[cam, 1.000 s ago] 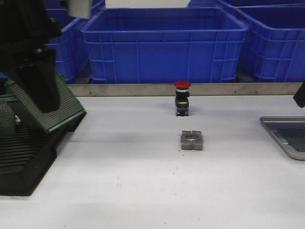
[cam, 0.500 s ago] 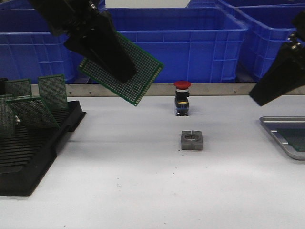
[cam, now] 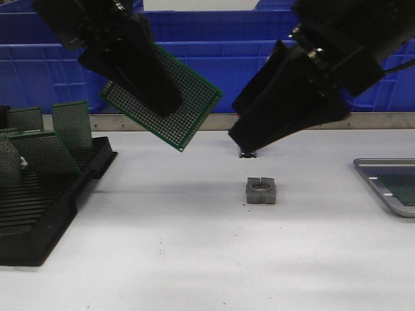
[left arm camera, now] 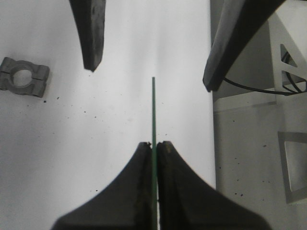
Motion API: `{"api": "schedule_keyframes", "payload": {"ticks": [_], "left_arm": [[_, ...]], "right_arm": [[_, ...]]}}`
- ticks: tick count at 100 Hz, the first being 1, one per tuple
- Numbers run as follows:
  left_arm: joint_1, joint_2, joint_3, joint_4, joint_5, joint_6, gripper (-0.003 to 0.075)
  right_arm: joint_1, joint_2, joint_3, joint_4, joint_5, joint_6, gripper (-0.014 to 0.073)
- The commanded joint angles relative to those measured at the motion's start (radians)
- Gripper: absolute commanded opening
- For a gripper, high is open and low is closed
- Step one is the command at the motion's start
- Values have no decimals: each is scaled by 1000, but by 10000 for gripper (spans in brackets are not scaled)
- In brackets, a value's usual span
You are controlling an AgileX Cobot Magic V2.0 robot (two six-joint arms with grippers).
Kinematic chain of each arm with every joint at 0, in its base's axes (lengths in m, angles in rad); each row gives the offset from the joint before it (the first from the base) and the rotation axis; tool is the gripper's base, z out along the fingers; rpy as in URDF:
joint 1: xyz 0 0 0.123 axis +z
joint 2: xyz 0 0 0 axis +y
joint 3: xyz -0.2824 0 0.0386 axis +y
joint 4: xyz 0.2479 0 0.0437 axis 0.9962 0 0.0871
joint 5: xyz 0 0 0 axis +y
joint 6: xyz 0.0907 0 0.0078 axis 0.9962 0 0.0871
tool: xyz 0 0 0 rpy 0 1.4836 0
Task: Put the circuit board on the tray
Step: 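Grasp the held board with right gripper beside the left gripper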
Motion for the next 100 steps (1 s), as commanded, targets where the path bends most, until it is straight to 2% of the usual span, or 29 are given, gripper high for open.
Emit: {"api": "schedule_keyframes", "payload": {"ticks": [1, 37, 44, 51, 63, 75, 86, 91, 100], "left_arm": [[0, -47, -31, -69, 35, 2, -17], [0, -47, -31, -71, 38, 2, -17], [0, -47, -31, -73, 38, 2, -17], [0, -47, -31, -73, 38, 2, -17], [0, -47, -31, -73, 38, 2, -17], [0, -47, -31, -88, 33, 2, -17], [0, -47, -31, -118, 22, 2, 6], [0, -47, -31, -124, 21, 2, 57], [0, -47, -31, -124, 18, 2, 198]], "right_arm": [[21, -41, -30, 86, 24, -11, 591], [57, -38, -30, 203, 32, -11, 576], [57, -38, -30, 203, 30, -11, 514], [57, -38, -30, 203, 30, -11, 399], [57, -38, -30, 203, 30, -11, 127], [57, -38, -30, 203, 30, -11, -75], [57, -38, -30, 204, 30, -11, -65], [57, -38, -30, 204, 30, -11, -67], [57, -38, -30, 204, 30, -11, -67]]}}
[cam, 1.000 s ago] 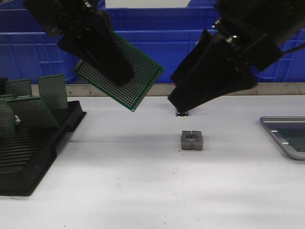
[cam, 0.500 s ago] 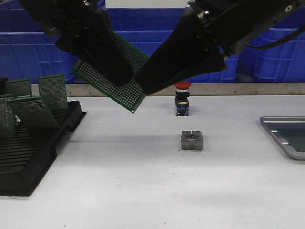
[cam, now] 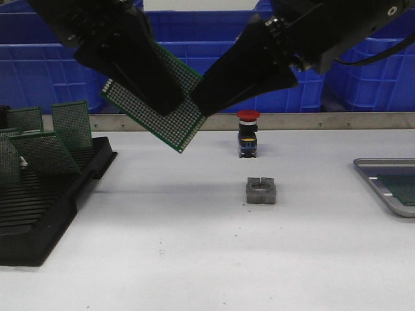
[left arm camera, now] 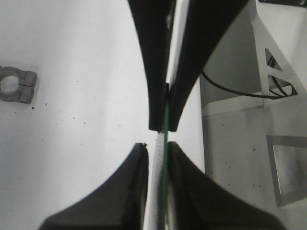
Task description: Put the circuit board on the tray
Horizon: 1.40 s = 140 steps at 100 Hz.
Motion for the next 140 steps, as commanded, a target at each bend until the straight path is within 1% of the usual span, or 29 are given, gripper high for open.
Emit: {"api": "schedule_keyframes", "payload": {"ticks": [1, 3, 8, 15, 20, 23, 36, 45, 62, 74, 85, 97, 113, 128, 140], "left_arm": [[0, -47, -30, -84, -6, -9, 223], [0, -47, -30, -84, -6, -9, 248], [0, -47, -30, -84, -6, -9, 348], [0, -47, -30, -84, -6, -9, 447], [0, -47, -30, -84, -6, -9, 487], [0, -47, -30, -84, -6, -9, 498], [0, -47, -30, -84, -6, -9, 498], [0, -47, -30, -84, -6, -9, 498], [0, -47, -30, -84, -14, -9, 498], [0, -47, -30, -84, -33, -9, 497], [0, -47, -30, -84, -42, -9, 498], [0, -47, -30, -84, -49, -9, 497], [0, -47, -30, -84, -49, -9, 497], [0, -47, -30, -84, -49, -9, 497], [0, -47, -30, -84, -49, -9, 497]], "right_arm": [[1, -38, -30, 59, 30, -8, -67], [1, -38, -30, 59, 30, -8, -67], [1, -38, -30, 59, 31, -8, -67], [1, -38, -29, 59, 37, 9, -67], [0, -38, -29, 53, 38, 46, -67], [0, -38, -29, 43, 38, 68, -67], [-9, -38, -29, -64, 25, 180, -67], [-39, -38, -29, -124, 24, 285, -67], [-155, -38, -29, -160, 53, 469, -67], [-249, -38, -29, -208, 96, 556, -67], [-330, -38, -29, -264, 103, 597, -67], [-441, -38, -29, -273, 67, 637, -67], [-576, -37, -24, -273, -40, 683, -67], [-694, -24, 9, -273, -154, 684, -67], [-749, -2, 31, -273, -217, 684, -67]]}}
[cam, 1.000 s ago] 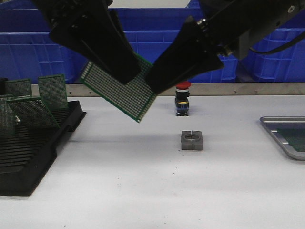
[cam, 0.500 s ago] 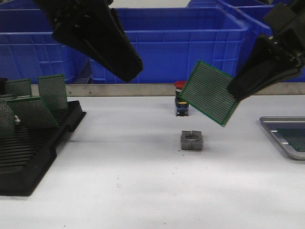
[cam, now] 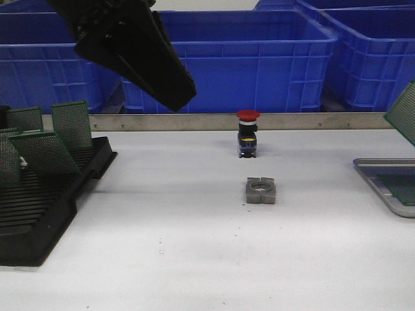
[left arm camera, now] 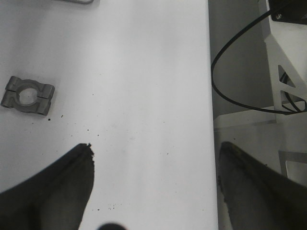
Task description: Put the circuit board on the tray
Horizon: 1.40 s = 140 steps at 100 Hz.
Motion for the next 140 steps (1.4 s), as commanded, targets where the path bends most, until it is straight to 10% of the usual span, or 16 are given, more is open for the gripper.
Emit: {"api": "schedule_keyframes", "payload": {"ticks": [1, 23, 45, 55, 79, 105, 140], "left_arm": [[0, -47, -27, -60, 1, -7, 497], [0, -47, -27, -60, 1, -7, 497], [0, -47, -27, -60, 1, -7, 497], [0, -47, -27, -60, 1, -8, 497], [0, -47, -27, -51, 1, -82, 402], [0, -76, -28, 23, 1, -168, 22], [4, -272, 18, 185, -154, -283, -17]], "right_arm": [[-38, -12, -9, 34, -45, -2, -67], [-75, 35, -9, 35, -50, -2, -4], [-76, 39, -10, 35, -62, -2, 498], [-76, 35, -10, 35, -62, -2, 596], [-76, -9, -11, 35, -41, -2, 531], [-76, -114, -11, 41, -1, -3, -75], [47, -237, -10, 63, -79, -17, -60]]}}
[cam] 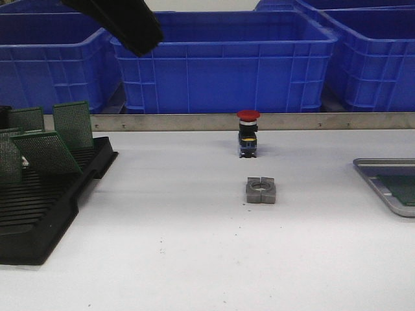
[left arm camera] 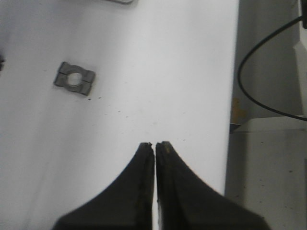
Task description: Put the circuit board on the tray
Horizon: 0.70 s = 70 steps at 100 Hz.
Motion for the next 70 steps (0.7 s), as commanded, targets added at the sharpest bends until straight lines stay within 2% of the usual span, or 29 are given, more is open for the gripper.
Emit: {"api": "schedule_keyframes", "payload": {"ticks": [1, 16, 32, 45, 55, 70], "left_arm": [[7, -93, 4, 37, -99, -72, -17], [97, -214, 127, 60, -278, -169, -17], [258, -357, 295, -56, -460, -194, -17], [360, -484, 429, -121, -602, -194, -17], [398, -589, 528, -134, -683, -194, -17], [403, -724, 649, -149, -786, -194, -17]], "right_arm": [[53, -58, -21, 44, -39, -22, -60], [161, -122, -20, 44, -95, -44, -60], [245, -200, 17, 64, -216, -67, -60], [300, -288, 116, 80, -342, -109, -60], [354, -376, 203, 81, -454, -136, -60], [412, -541, 327, 81, -611, -146, -60]]}}
